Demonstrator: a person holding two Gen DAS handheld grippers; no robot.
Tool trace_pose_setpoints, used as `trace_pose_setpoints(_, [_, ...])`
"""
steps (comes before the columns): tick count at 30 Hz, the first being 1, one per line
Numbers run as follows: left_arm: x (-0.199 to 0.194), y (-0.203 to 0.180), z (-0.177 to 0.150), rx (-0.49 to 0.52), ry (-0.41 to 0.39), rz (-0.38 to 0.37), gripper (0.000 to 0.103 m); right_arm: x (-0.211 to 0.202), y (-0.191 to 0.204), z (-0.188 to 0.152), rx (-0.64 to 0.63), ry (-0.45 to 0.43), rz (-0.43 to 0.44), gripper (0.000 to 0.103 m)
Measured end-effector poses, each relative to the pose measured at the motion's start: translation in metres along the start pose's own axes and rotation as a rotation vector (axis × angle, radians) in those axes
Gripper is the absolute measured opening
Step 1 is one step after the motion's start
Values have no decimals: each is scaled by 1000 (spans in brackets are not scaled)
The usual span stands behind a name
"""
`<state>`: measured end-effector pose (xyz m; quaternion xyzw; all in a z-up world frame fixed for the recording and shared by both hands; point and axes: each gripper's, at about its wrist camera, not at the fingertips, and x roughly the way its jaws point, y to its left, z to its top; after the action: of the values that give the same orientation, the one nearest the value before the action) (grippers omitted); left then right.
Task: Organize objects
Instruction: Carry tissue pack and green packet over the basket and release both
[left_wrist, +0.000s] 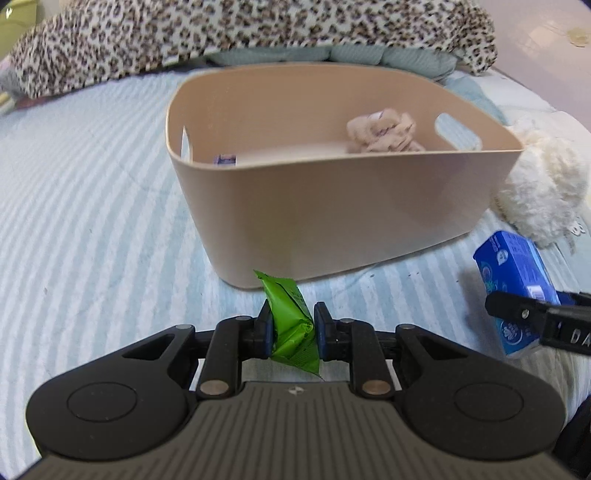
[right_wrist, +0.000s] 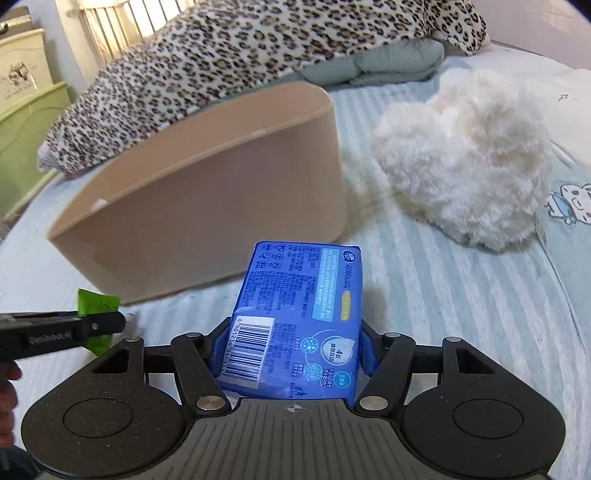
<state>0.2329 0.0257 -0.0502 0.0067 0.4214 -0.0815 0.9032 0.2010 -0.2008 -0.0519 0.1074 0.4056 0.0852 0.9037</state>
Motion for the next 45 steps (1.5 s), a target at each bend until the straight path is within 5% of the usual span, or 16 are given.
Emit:
trace_pose_setpoints(12, [-54, -10, 5, 38, -163, 9, 23, -54, 5, 29, 26, -144, 91, 62])
trace_pose_setpoints(20, [-88, -9, 43, 22, -317, 31, 23, -59, 21, 63, -12, -236, 112, 62])
trace_pose_setpoints(26, [-76, -9, 80, 51, -369, 90, 23, -54, 39, 96, -50, -311, 107, 62])
trace_pose_setpoints(33, [-21, -4, 103, 60, -288, 165, 23, -14, 57, 133, -93, -326, 49, 62])
trace_pose_setpoints(45, [49, 2, 98, 105, -103, 198, 24, 62, 56, 133, -105, -146, -29, 63])
